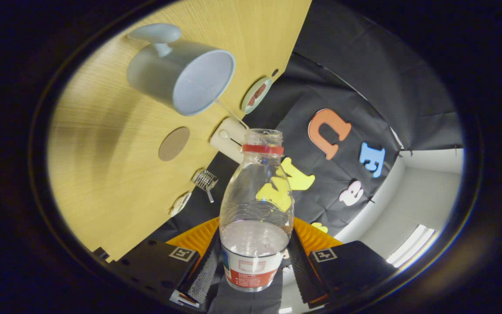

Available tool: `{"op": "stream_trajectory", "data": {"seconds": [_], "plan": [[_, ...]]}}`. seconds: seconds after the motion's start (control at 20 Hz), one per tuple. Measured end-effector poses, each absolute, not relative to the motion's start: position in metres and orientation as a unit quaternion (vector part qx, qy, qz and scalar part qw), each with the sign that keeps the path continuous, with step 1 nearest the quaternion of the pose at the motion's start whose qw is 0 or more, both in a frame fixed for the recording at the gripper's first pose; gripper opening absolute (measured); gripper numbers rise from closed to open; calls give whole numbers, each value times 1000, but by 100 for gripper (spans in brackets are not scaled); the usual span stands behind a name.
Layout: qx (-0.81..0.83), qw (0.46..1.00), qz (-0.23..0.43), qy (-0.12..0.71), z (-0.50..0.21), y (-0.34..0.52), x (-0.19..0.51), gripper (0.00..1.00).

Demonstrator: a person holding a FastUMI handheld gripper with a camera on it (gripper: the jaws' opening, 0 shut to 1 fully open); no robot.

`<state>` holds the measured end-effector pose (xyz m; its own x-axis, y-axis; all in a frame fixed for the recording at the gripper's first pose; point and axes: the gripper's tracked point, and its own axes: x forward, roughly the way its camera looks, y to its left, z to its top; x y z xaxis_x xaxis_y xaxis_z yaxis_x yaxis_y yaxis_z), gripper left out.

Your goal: Take the bottle from table, then pour the juice into the cup, finally place the bottle on the coaster

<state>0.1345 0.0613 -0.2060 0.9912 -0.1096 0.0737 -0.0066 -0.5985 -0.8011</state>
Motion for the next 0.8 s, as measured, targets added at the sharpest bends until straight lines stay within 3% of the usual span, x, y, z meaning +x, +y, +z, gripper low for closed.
{"op": "stream_trajectory", "data": {"seconds": [0.35,0.8], "plan": [[-915,397,-67,35,-200,62,135,82],[-923,373,-91,-5,-186,79,132,82]]}}
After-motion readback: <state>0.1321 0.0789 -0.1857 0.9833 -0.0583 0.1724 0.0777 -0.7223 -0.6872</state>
